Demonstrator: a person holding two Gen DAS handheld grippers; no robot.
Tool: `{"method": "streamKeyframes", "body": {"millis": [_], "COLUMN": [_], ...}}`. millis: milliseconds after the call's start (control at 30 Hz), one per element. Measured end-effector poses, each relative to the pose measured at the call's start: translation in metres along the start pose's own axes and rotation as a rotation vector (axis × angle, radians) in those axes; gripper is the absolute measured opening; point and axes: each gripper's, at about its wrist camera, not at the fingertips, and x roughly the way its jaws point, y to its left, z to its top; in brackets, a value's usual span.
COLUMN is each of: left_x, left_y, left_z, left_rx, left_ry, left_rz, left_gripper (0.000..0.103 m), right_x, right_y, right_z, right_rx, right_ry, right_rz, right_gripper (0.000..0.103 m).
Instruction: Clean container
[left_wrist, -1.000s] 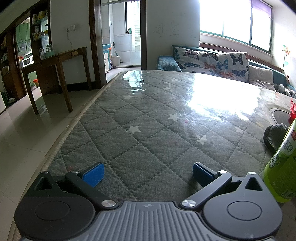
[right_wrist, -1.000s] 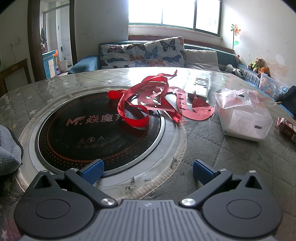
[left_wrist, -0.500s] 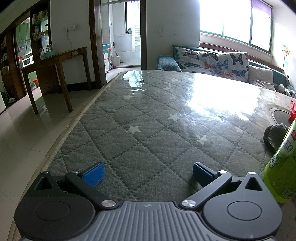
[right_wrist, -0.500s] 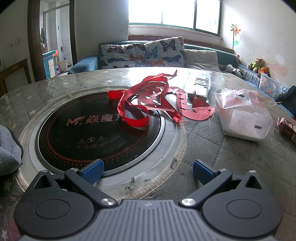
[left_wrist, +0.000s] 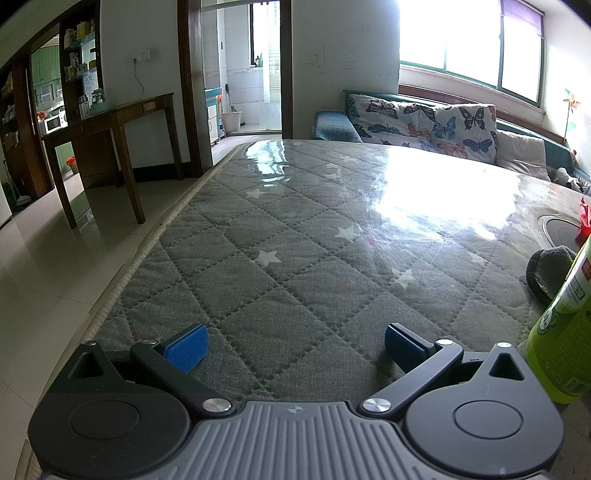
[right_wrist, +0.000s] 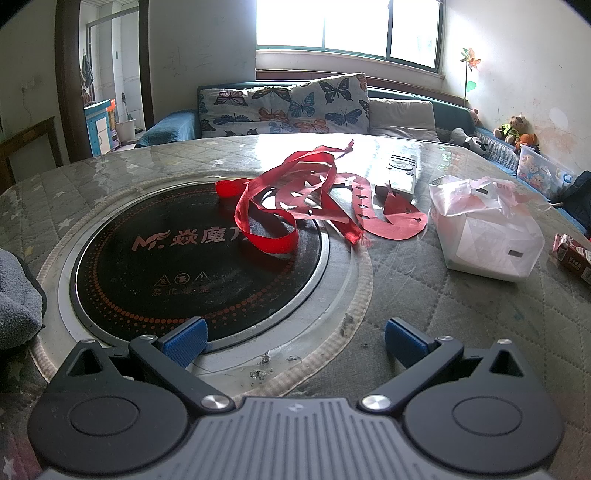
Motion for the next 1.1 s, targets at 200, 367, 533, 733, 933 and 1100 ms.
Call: {"method": "streamKeyframes", "body": {"millis": [200,367,533,733,933,1100], "left_x": [0.0,0.0,0.0,-0.002,-0.011,-0.022], "left_y": [0.0,0.0,0.001,0.001,-0.004,-0.008], "left_z": [0.0,0.0,0.001,0.004,-0.002,-0.009], "left_rx": [0.0,0.001,-0.001,-0.021,-0.045,-0.042], "left_ry": [0.0,0.0,0.006,0.032,0.037,0.044], "left_rz": [0.0,0.001,0.002,0.024,0.053,0.041], "left_gripper": [0.103,0.103,0.103,0.103,0.103,0.103], "right_x": [0.0,0.0,0.0,0.0,0.0,0.0], "right_y": [0.0,0.0,0.0,0.0,-0.001,-0.001], "right_z": [0.0,0.0,0.0,0.0,0.0,0.0], "right_rx": [0.0,0.0,0.0,0.0,0.0,0.0], "right_ry": [0.0,0.0,0.0,0.0,0.0,0.0], "right_rz": [0.0,0.0,0.0,0.0,0.0,0.0], "right_gripper": [0.103,0.103,0.103,0.103,0.103,0.103]}}
